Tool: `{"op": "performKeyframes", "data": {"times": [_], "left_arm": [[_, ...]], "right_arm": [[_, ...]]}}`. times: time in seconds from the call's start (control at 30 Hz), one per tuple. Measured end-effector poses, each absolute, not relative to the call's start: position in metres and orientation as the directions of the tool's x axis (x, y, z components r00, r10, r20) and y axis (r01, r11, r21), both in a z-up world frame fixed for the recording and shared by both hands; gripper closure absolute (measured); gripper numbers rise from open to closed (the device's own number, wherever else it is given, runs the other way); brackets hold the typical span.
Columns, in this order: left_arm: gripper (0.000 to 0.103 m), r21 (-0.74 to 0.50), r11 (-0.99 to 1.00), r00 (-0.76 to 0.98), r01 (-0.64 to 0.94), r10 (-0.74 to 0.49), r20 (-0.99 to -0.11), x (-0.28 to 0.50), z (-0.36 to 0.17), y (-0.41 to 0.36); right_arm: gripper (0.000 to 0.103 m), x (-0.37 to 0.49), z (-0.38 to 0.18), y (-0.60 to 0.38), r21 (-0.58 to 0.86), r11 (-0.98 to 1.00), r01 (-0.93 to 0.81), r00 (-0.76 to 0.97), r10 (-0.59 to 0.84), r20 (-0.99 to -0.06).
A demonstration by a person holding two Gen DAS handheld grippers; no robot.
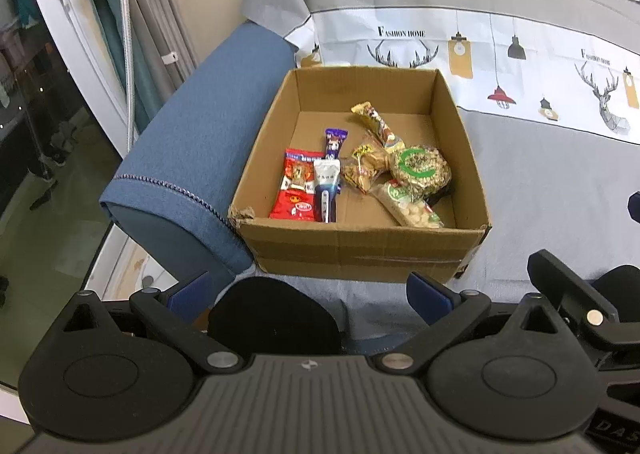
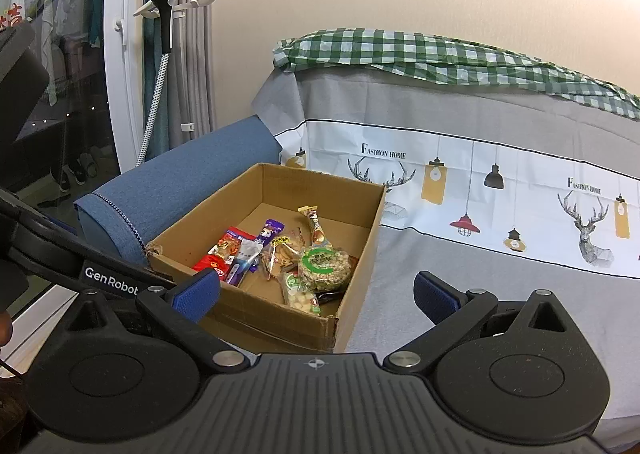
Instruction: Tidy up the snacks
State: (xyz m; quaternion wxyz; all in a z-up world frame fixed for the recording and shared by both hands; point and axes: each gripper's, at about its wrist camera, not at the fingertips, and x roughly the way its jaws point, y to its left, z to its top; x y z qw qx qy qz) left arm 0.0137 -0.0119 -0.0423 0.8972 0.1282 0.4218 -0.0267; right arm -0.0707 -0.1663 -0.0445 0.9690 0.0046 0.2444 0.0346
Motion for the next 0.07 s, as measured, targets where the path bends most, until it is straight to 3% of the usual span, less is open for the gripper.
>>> {"op": "performKeyframes", "data": {"times": [0.07], "left_arm": [[0.0,0.206,0.966,0.631,0.155,0.064,-0.773,0.0158,-0.0447,-0.0118]], "right_arm": [[0.001,-0.0696,-0.0449,-0.1668,0.03,0.997,-0.069,0.879,0.075,-0.471]]}}
